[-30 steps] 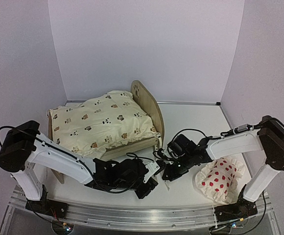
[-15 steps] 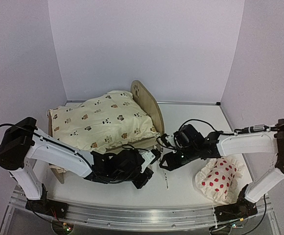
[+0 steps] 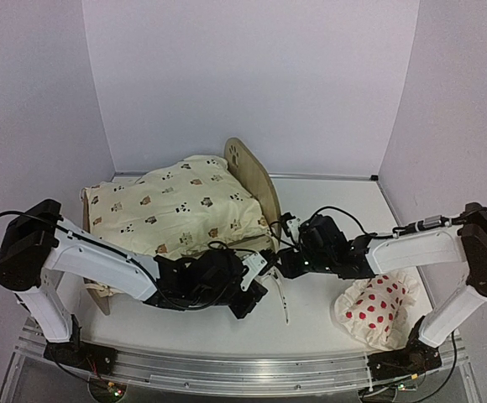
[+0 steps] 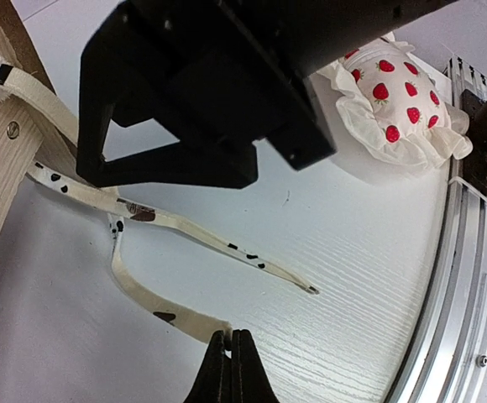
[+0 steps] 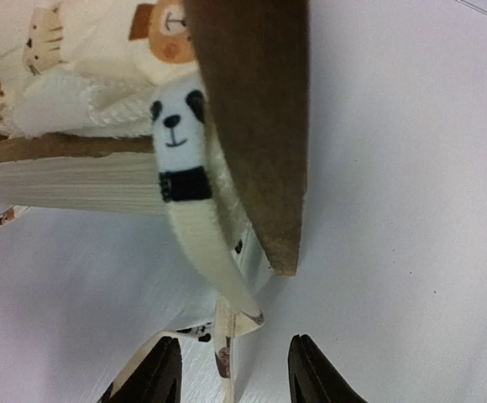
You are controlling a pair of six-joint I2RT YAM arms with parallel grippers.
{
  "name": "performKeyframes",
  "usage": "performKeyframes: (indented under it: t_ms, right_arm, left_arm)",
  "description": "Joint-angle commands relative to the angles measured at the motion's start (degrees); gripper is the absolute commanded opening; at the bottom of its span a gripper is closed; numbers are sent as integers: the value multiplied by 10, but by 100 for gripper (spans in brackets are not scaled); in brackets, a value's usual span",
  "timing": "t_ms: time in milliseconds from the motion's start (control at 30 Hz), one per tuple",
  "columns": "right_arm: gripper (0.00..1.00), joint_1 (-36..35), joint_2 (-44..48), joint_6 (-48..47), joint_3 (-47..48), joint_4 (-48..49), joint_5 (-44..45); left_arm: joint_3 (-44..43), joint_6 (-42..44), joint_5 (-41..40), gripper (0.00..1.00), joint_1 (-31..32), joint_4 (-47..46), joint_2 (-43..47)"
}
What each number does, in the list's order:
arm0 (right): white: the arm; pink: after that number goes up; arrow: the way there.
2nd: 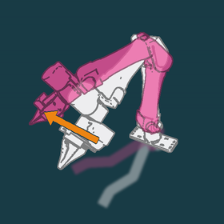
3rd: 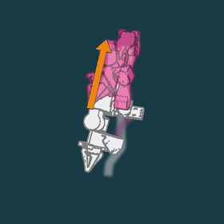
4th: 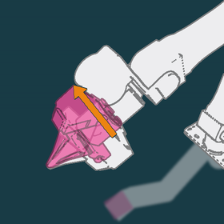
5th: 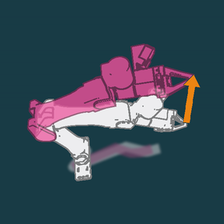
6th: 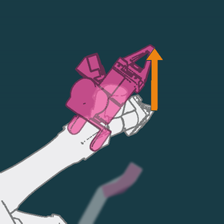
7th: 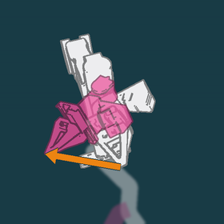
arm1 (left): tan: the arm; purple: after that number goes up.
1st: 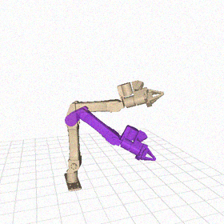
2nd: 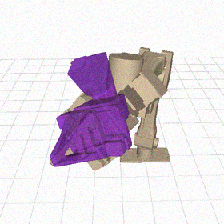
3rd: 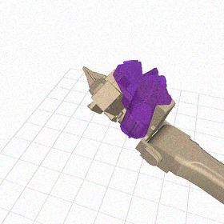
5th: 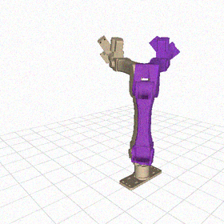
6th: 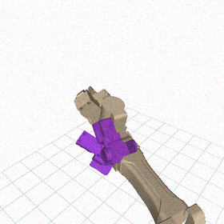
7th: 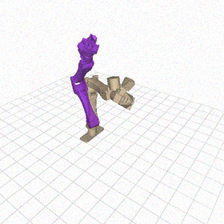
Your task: Set up the pet bed
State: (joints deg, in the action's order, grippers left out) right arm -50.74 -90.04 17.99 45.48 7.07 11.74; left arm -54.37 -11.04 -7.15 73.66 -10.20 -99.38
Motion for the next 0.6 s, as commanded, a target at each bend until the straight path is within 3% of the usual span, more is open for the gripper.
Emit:
performKeyframes:
  t_ms: [0, 267, 467, 567]
  right_arm:
    - [44, 1, -24, -9, 32, 48, 34]
    - [30, 1, -61, -21, 47, 70, 57]
    - [0, 1, -52, -23, 38, 73, 60]
    - [0, 1, -35, -23, 26, 73, 55]
  left_arm:
    - [-4, 7, 9, 0, -8, -24, 24]
    - [8, 1, 9, 0, -12, -31, 32]
    - [6, -9, -2, 0, -24, -28, 34]
    - [-7, -14, -2, 0, -40, -26, 34]
